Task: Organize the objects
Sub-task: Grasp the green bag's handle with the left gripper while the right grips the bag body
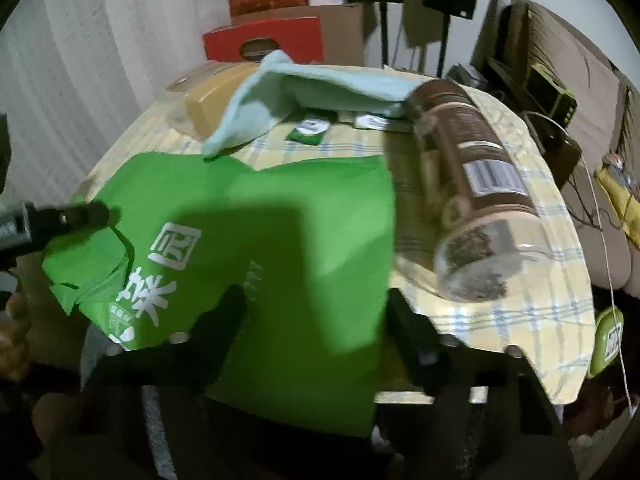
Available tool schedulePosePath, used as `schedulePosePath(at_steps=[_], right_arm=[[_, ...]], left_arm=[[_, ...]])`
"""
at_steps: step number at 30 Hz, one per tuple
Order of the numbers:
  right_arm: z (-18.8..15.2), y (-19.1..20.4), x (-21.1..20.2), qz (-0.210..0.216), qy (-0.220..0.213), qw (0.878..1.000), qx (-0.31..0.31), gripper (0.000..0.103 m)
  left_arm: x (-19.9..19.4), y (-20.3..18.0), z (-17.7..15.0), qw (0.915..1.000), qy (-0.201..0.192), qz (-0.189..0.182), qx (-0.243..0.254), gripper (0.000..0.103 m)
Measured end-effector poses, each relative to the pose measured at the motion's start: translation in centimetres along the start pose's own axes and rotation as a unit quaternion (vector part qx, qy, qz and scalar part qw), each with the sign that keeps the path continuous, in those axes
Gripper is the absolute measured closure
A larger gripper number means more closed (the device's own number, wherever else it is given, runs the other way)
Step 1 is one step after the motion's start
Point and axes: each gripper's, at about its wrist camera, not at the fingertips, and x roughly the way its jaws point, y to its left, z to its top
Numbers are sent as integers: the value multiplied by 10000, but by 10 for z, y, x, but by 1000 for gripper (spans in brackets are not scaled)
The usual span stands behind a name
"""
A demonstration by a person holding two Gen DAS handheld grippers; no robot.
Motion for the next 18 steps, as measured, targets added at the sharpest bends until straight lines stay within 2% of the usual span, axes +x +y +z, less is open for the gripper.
schedulePosePath(at_steps=[2,5,7,8,10,12,18], right_arm=[[0,-6,-4,-6,13,10000,98,50],[1,-15,-9,-65,-27,9997,220,64],[1,-22,-13,-46,-79,9994,334,74],[1,-25,-15,0,-89,9992,385,75],[1,-31,-17,97,-108,9988,470,80],[0,-35,-22,200,-170,9982,546,83],[-1,-38,-38,390,-408,9970,534,86]], left_arm=[[-2,-7,-4,9997,25,229,107,23],[-9,-15,-5,9987,-38,499,40,37],[-17,-19,-3,9979,-191,617,9,49],[-20,-19,-1,9976,-249,645,-25,52],[-28,-18,1,9968,-362,699,-144,67],[-36,-17,2,9963,-464,689,-231,73],[-60,-46,4,9933,-774,844,124,78]])
